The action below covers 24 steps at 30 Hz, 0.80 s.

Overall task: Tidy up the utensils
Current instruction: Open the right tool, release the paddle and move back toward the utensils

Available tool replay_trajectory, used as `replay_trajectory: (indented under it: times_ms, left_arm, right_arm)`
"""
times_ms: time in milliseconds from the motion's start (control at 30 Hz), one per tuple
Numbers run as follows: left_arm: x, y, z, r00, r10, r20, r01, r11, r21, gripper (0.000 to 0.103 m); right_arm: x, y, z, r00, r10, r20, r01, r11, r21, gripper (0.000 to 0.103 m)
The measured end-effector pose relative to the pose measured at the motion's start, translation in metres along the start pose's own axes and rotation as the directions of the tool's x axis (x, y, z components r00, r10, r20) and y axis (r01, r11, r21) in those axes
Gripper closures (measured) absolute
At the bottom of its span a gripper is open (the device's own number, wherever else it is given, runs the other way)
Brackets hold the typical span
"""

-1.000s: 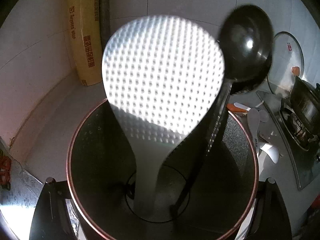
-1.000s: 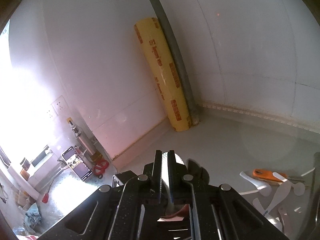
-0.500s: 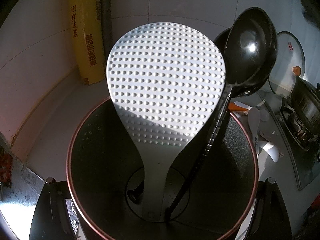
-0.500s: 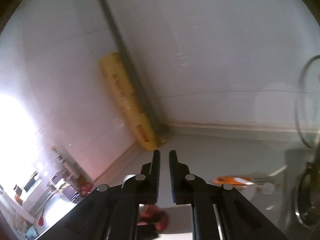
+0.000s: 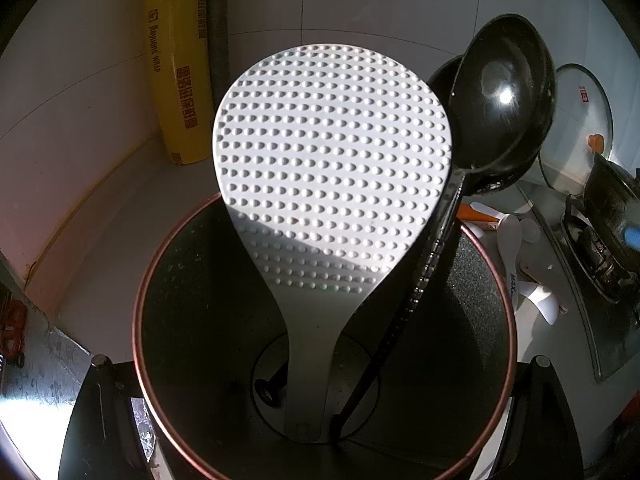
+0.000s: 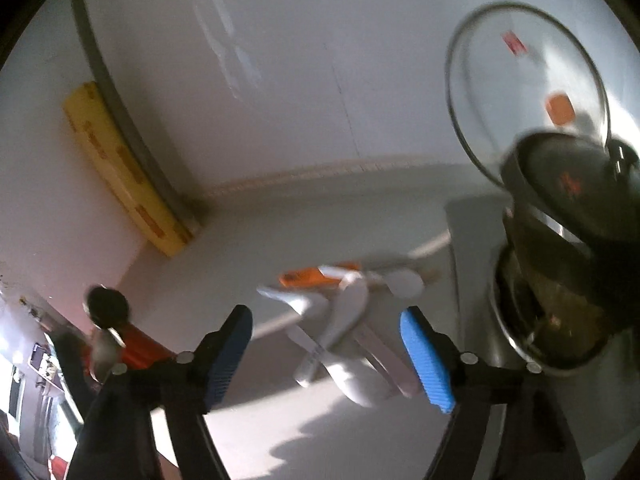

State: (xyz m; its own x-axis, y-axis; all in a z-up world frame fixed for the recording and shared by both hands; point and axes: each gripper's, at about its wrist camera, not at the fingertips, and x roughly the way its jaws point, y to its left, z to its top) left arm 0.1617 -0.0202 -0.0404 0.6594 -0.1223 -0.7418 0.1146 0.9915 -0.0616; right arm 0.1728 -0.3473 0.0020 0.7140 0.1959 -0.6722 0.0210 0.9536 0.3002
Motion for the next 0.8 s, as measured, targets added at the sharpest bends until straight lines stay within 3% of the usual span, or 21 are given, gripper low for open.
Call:
replay_trajectory:
  times_ms: [133, 300, 400, 533, 800]
  left_arm:
    - [0.0, 0.0, 0.0, 1.0, -0.001, 0.0, 0.001, 1.0, 0.001, 0.013]
    - [0.0, -0.001, 0.0, 1.0, 0.0, 0.0, 0.0, 1.0, 0.0, 0.013]
    - [0.0, -0.001, 0.0, 1.0, 0.0, 0.0, 0.0, 1.0, 0.0, 0.013]
    - [0.0, -0.001, 0.0, 1.0, -0.001, 0.0, 0.001, 1.0, 0.001, 0.013]
    - [0.0, -0.001, 0.001, 1.0, -0.001, -0.001, 0.001, 1.0, 0.001, 0.013]
  right_arm:
    - [0.009, -0.008, -0.015, 0.999, -0.02, -0.029, 0.02, 1.0, 0.009, 0.0]
    - [0.025, -0.011, -0.028, 0.992, -0.082, -0.099, 0.082, 0.997, 0.004, 0.0]
    - [0.034, -0.015, -0.033, 0.987, -0.074, -0.141, 0.076, 0.997, 0.011, 0.0]
    - [0.044, -0.01, -0.041, 0.985, -0.092, -0.148, 0.085, 0.995, -0.05, 0.0]
    - [0.049, -0.011, -0.047, 0.994, -0.037, -0.107, 0.028, 0.996, -0.082, 0.0]
